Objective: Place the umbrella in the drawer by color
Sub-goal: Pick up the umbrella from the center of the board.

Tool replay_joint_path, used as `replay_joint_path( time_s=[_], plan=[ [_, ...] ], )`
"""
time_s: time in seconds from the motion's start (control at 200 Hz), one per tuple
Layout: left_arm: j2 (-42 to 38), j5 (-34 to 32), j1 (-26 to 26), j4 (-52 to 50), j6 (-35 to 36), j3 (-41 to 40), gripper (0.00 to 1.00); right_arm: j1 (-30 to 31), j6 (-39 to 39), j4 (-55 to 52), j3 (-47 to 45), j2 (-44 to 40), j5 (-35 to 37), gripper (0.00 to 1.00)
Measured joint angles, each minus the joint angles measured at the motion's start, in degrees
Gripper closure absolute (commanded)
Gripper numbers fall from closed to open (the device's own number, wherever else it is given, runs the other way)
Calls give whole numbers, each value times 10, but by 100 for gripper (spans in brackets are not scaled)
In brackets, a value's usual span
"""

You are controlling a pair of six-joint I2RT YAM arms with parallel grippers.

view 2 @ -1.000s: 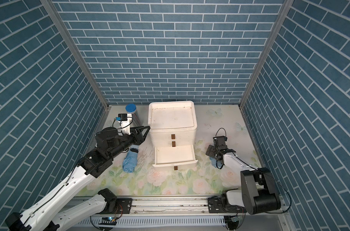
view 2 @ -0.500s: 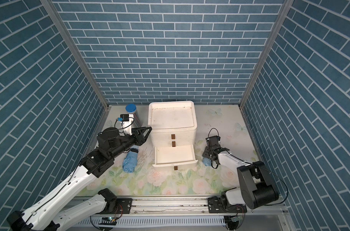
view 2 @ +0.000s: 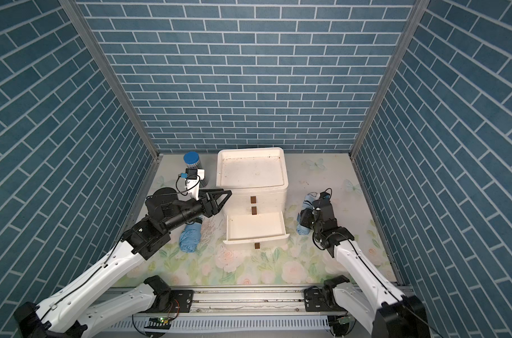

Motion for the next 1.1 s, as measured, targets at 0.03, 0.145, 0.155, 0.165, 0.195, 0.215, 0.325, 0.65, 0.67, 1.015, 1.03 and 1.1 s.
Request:
replay_joint_path(
  time_s=[0.03, 0.145, 0.155, 0.165, 0.195, 0.215, 0.325, 0.65, 0.67, 1.015, 1.03, 1.1],
  plan=[
    [3, 10, -3, 9, -2, -4, 36, 2, 2, 12, -2, -30, -13, 100],
    [14, 43, -23, 47, -13, -20, 29, 11, 28, 100, -23, -137, -74, 100],
    [14, 43, -24, 49, -13, -20, 28, 12, 32, 108, -25, -142, -78, 100],
    [15, 45, -27, 53, -15, -21, 27, 12, 37, 122, -29, -150, -85, 100],
    [18, 50, -34, 63, -16, -22, 26, 15, 49, 154, -38, -165, -101, 100],
    [21, 54, -41, 71, -19, -22, 25, 18, 58, 178, -43, -172, -112, 100],
    [35, 65, -77, 118, -23, -22, 22, 46, 107, 293, -70, -170, -151, 100],
    [130, 79, -147, 189, -14, -17, 20, 173, 173, 507, -70, -67, -179, 100],
    [132, 79, -148, 190, -14, -17, 20, 180, 174, 515, -68, -64, -179, 100],
    [134, 107, -151, 225, -13, -10, 49, 248, 176, 618, -54, -5, -168, 98],
    [134, 109, -151, 226, -6, -9, 52, 249, 176, 620, -54, -2, -167, 98],
    [134, 109, -151, 223, -6, -7, 68, 254, 173, 627, -54, 4, -159, 91]
  ],
)
